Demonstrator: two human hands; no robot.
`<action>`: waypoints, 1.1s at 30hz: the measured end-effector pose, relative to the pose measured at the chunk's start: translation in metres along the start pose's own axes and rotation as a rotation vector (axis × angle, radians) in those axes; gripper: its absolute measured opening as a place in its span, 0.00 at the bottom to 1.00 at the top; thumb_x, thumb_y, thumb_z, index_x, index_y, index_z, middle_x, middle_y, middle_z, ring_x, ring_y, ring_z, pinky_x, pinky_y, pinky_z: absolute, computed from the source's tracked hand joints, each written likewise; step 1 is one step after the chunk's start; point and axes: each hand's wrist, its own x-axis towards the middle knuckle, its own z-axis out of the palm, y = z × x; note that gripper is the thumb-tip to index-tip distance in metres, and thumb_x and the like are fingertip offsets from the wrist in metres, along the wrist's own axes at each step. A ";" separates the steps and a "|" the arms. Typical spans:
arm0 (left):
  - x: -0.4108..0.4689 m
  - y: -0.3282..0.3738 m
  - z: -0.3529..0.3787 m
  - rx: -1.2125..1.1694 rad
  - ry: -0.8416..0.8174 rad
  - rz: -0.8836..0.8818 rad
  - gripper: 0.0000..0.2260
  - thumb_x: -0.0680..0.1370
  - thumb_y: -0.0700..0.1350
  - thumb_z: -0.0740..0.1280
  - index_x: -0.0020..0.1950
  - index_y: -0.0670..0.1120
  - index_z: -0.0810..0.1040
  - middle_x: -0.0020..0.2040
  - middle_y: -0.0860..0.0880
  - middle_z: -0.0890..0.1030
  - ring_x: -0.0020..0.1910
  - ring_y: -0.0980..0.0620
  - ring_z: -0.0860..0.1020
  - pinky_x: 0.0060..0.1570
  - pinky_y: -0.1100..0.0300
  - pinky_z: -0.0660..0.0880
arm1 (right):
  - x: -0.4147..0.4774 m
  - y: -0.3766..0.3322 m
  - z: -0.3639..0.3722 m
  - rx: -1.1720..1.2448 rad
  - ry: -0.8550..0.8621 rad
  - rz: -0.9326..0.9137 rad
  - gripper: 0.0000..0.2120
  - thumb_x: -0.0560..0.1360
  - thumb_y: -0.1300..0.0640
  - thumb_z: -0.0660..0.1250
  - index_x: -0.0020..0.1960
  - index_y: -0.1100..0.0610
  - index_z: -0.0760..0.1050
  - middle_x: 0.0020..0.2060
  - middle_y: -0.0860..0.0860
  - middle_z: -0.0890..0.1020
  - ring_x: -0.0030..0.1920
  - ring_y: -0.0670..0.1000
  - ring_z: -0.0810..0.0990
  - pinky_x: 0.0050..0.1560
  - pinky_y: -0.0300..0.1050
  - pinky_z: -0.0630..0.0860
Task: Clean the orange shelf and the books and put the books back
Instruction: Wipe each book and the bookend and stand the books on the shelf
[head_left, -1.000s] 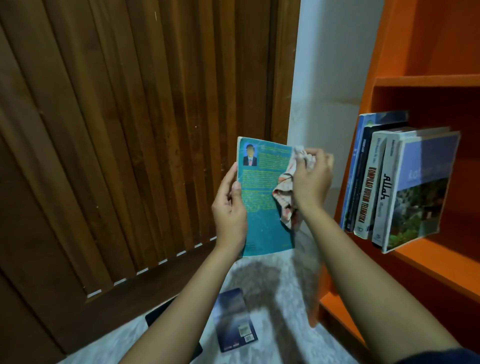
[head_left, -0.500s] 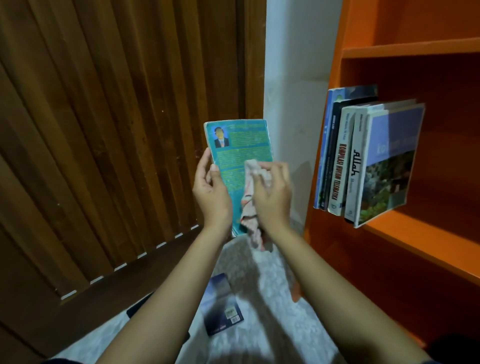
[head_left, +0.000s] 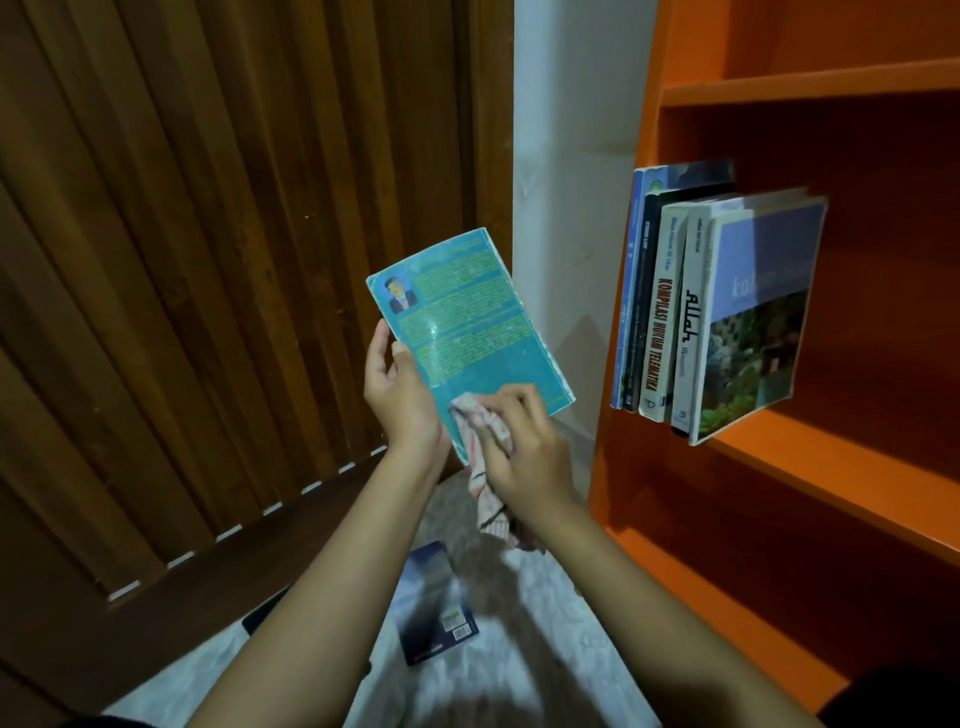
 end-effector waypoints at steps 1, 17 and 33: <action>0.001 0.002 -0.003 -0.009 -0.020 -0.011 0.13 0.81 0.41 0.61 0.63 0.53 0.75 0.58 0.46 0.81 0.49 0.49 0.81 0.48 0.51 0.79 | 0.003 0.004 -0.005 0.002 0.030 0.065 0.08 0.74 0.55 0.63 0.52 0.55 0.75 0.49 0.50 0.74 0.41 0.49 0.76 0.32 0.31 0.61; 0.003 0.006 -0.031 0.077 -0.312 0.019 0.12 0.80 0.41 0.61 0.62 0.53 0.75 0.59 0.43 0.80 0.47 0.51 0.81 0.49 0.49 0.79 | 0.034 0.027 -0.057 0.771 -0.160 0.712 0.17 0.72 0.61 0.70 0.60 0.54 0.74 0.45 0.44 0.80 0.39 0.33 0.80 0.38 0.26 0.75; -0.001 -0.011 -0.029 0.901 -0.260 0.696 0.19 0.76 0.38 0.67 0.66 0.48 0.73 0.61 0.52 0.69 0.60 0.57 0.65 0.61 0.53 0.72 | 0.026 0.022 -0.045 0.667 0.060 0.608 0.19 0.69 0.64 0.73 0.59 0.57 0.76 0.46 0.50 0.83 0.45 0.42 0.82 0.45 0.35 0.77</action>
